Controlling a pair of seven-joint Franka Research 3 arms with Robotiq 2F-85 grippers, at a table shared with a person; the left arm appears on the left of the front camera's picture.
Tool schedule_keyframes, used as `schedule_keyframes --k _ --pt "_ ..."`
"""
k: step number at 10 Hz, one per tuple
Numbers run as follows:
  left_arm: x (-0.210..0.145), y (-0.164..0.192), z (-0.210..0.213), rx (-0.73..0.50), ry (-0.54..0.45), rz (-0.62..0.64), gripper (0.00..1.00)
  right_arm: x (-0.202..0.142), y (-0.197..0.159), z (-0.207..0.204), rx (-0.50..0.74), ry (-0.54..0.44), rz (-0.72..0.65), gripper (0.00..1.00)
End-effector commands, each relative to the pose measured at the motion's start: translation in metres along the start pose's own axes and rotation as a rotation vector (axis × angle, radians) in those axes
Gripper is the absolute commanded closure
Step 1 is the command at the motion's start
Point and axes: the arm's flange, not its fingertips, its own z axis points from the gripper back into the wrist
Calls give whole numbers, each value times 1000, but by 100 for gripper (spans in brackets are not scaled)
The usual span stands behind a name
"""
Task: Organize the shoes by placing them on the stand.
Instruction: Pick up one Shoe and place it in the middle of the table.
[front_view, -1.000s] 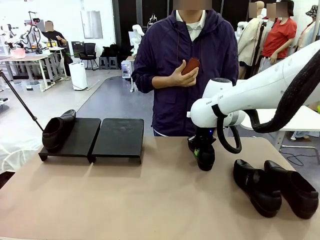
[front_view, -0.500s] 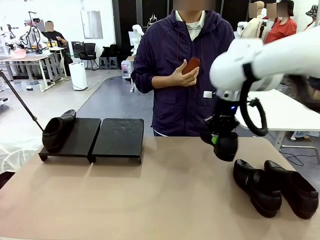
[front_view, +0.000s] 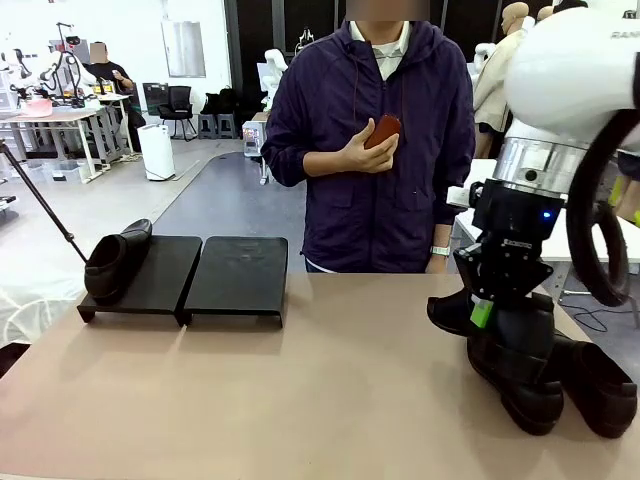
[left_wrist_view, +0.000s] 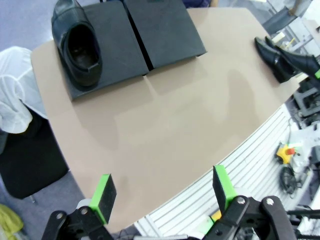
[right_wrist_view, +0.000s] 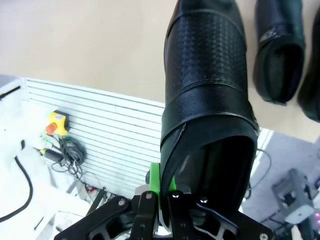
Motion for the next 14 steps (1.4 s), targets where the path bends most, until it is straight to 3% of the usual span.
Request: schedule_keyframes --k 1,2,5,7,10,14 --pt "-1 -1 1 1 9 12 0 32 -22 12 13 -24 31 100" --pt "-1 -1 1 1 9 12 0 0 0 0 0 0 0 100" --pt "-1 -1 1 1 9 12 0 4 -7 -1 -1 3 2 100" --pt "-1 -1 1 1 9 12 0 8 57 -49 -48 -121 -43 100" --pt "-1 -1 1 1 9 12 0 42 122 -107 -90 -216 -24 100" --pt "-1 -1 1 1 9 12 0 106 173 -183 -185 -308 -64 100"
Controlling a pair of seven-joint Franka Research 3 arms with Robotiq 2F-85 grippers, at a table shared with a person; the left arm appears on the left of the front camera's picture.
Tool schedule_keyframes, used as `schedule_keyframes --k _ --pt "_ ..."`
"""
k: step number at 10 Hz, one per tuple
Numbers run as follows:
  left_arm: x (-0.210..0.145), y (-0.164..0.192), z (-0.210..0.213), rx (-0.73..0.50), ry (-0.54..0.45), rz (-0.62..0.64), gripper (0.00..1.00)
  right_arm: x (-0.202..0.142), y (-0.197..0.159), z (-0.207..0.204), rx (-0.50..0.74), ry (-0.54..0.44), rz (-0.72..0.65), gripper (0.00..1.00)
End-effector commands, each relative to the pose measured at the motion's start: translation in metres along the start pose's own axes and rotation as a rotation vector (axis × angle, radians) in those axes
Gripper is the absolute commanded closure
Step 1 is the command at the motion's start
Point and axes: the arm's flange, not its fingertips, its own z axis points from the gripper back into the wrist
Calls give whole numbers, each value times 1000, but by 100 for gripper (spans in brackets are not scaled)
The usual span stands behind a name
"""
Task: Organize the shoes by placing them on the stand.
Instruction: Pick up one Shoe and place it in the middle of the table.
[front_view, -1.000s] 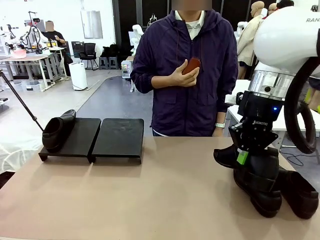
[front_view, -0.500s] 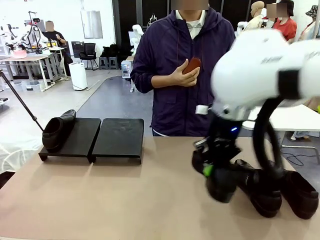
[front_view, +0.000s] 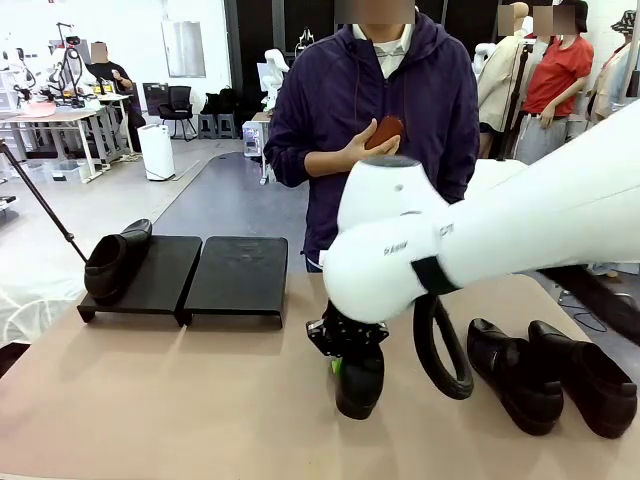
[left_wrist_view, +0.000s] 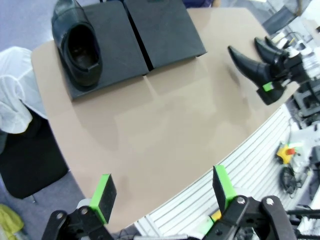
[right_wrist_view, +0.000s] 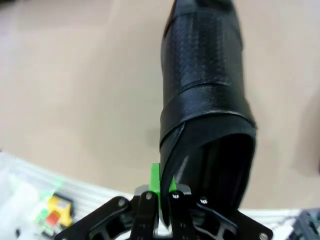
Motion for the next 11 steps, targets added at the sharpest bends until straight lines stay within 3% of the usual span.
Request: schedule_keyframes --k 1,7,8,9,11 --pt "-1 -1 1 1 10 12 0 24 26 -19 -92 -63 -36 100" --pt "-1 -1 1 1 10 12 0 24 27 -31 12 57 42 100" --pt "-1 -1 1 1 10 12 0 24 28 -30 16 63 48 45" --pt "-1 -1 1 1 10 12 0 23 27 -29 17 66 49 0" --pt "-1 -1 1 1 10 12 0 22 26 -24 31 63 55 0"
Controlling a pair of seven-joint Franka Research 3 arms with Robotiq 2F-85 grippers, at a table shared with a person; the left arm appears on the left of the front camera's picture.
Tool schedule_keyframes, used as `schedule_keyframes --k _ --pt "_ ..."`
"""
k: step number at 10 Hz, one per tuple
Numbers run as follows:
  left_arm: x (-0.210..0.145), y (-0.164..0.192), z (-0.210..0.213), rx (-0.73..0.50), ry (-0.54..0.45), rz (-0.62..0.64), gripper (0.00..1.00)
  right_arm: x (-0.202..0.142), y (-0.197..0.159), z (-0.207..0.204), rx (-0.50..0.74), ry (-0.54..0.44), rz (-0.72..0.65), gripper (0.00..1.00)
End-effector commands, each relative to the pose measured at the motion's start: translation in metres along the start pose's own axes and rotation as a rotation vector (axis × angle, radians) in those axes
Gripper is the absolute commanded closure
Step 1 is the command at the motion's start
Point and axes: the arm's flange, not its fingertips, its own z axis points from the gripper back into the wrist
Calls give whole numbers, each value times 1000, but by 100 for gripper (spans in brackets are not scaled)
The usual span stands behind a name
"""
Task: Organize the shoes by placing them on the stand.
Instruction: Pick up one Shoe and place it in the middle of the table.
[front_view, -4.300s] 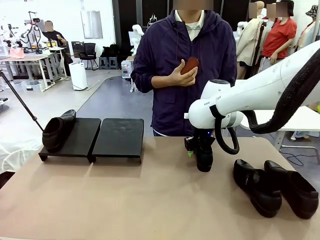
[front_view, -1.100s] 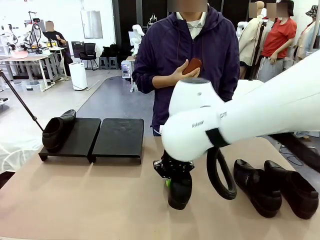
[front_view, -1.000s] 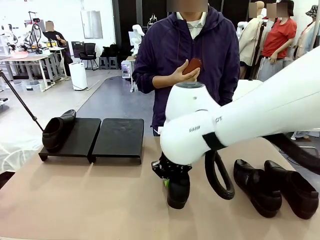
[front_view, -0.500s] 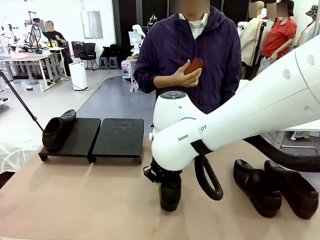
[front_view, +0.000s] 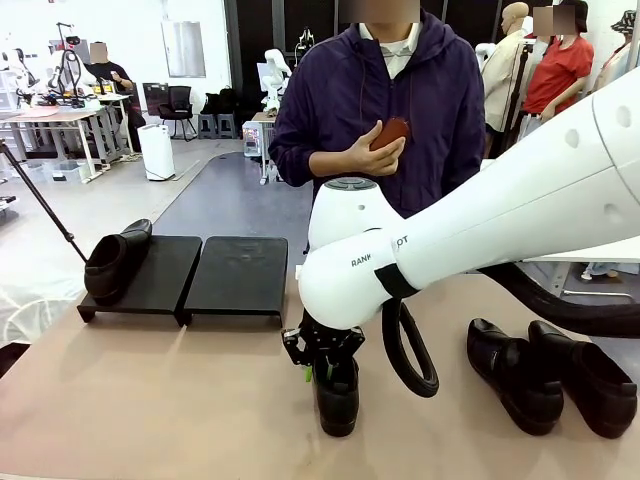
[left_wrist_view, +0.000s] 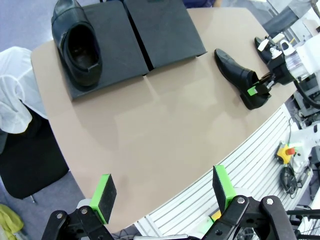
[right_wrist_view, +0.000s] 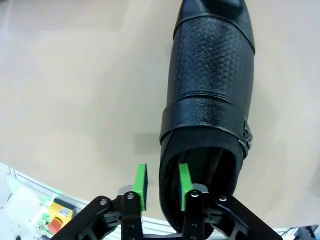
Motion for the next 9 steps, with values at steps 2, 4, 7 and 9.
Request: schedule_keyframes --k 2,4,7,9 --pt "-1 -1 1 1 9 12 0 -3 -6 27 60 0 37 0" --pt "-1 -1 1 1 9 12 0 -15 -15 56 105 -2 76 0" --pt "-1 -1 1 1 9 12 0 -60 -59 135 145 64 222 0" --pt "-1 -1 1 1 9 12 0 -97 -125 198 211 111 368 0"
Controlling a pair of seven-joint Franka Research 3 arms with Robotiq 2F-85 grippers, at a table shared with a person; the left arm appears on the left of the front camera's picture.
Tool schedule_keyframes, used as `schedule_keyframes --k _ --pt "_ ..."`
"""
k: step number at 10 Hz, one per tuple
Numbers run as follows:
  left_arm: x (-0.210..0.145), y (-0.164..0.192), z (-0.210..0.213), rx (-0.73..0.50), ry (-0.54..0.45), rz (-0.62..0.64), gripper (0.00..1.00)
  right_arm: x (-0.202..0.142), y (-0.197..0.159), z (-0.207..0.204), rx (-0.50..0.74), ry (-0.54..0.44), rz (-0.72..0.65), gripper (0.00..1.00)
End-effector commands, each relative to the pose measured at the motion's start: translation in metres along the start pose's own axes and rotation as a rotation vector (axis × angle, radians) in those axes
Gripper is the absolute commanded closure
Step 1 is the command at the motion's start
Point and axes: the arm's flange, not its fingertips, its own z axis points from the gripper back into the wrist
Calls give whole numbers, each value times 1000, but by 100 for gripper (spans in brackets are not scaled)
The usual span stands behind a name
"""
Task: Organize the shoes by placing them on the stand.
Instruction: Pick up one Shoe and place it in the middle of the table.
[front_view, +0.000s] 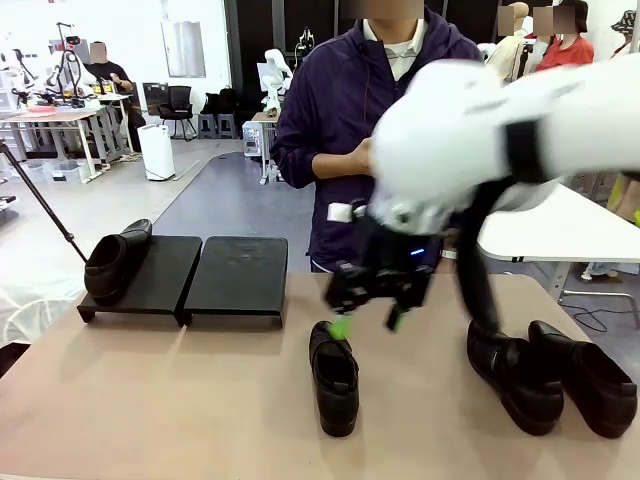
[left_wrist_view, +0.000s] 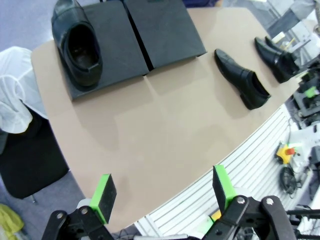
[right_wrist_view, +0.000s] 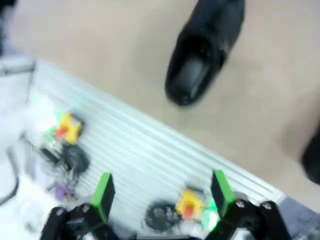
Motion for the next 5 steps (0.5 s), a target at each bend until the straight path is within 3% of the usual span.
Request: schedule_keyframes --k 1,3,5 --pt "-1 -1 1 1 9 11 0 -63 -59 54 80 40 112 0" --pt "-1 -1 1 1 9 11 0 -112 -100 81 187 -36 166 0" --pt "-1 -1 1 1 9 11 0 -153 -131 88 251 -171 101 0"
